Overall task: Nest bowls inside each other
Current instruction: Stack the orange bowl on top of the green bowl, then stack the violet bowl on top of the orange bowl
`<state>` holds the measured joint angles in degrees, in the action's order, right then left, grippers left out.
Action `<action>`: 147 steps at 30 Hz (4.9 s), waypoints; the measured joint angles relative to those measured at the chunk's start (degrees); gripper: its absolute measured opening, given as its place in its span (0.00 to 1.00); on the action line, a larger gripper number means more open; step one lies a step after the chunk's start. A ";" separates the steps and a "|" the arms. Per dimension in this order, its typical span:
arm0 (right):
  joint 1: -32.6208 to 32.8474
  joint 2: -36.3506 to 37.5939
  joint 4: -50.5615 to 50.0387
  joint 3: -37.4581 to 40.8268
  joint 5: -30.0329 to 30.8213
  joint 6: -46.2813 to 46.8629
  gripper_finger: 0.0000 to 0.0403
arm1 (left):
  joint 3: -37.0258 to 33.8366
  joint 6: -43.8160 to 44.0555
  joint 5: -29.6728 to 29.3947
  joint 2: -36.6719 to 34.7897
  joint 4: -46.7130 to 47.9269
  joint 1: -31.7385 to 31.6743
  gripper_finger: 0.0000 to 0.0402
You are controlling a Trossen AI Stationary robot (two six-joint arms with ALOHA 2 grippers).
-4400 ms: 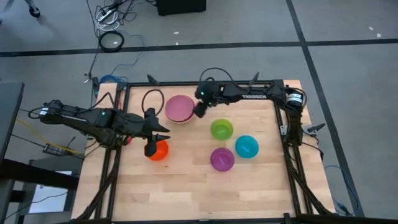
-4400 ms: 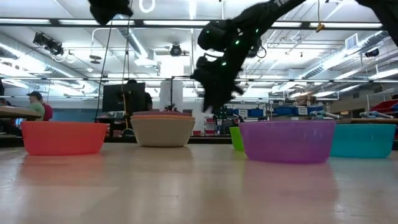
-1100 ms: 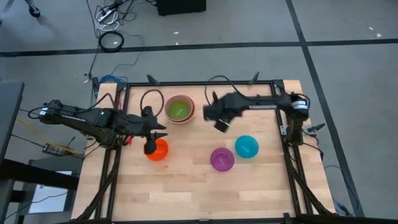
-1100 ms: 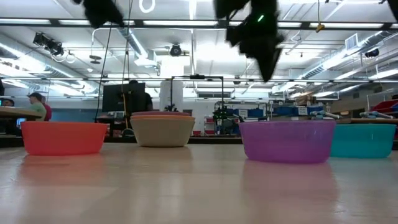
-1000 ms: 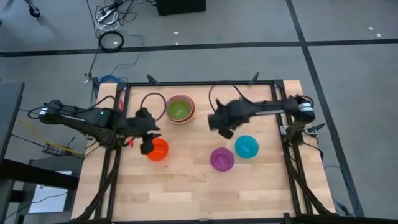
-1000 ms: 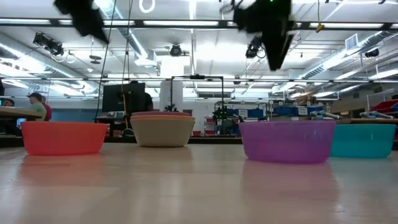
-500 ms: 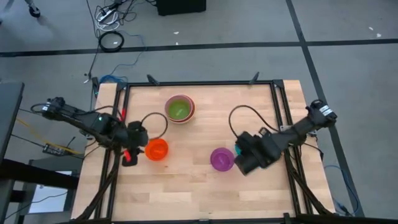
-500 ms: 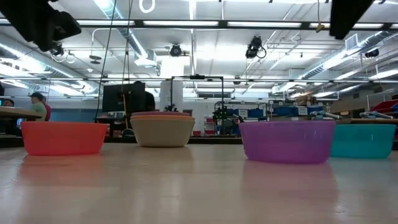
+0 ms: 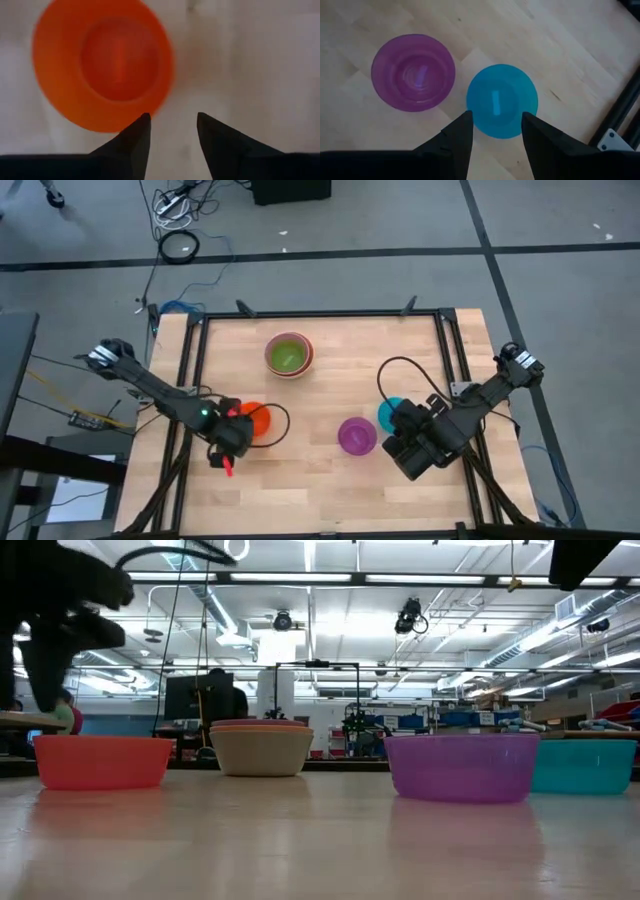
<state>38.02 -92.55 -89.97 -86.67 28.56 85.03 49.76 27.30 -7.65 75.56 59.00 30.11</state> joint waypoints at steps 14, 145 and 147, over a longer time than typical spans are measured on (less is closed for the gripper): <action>-0.37 -0.04 -0.04 0.00 0.65 -0.61 0.38 | -0.02 -2.37 -5.33 12.32 -5.18 -0.09 0.45; -50.43 -9.45 78.68 5.01 -16.77 -61.57 0.00 | 17.51 -23.59 19.16 -15.99 -33.37 -35.55 0.36; -51.75 -10.56 79.91 5.14 -17.70 -62.27 0.00 | 17.51 -23.59 19.16 -15.99 -34.57 -35.57 0.36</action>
<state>-13.73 -103.11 -10.06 -81.54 10.85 22.77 67.26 3.70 11.51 59.57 24.43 -5.45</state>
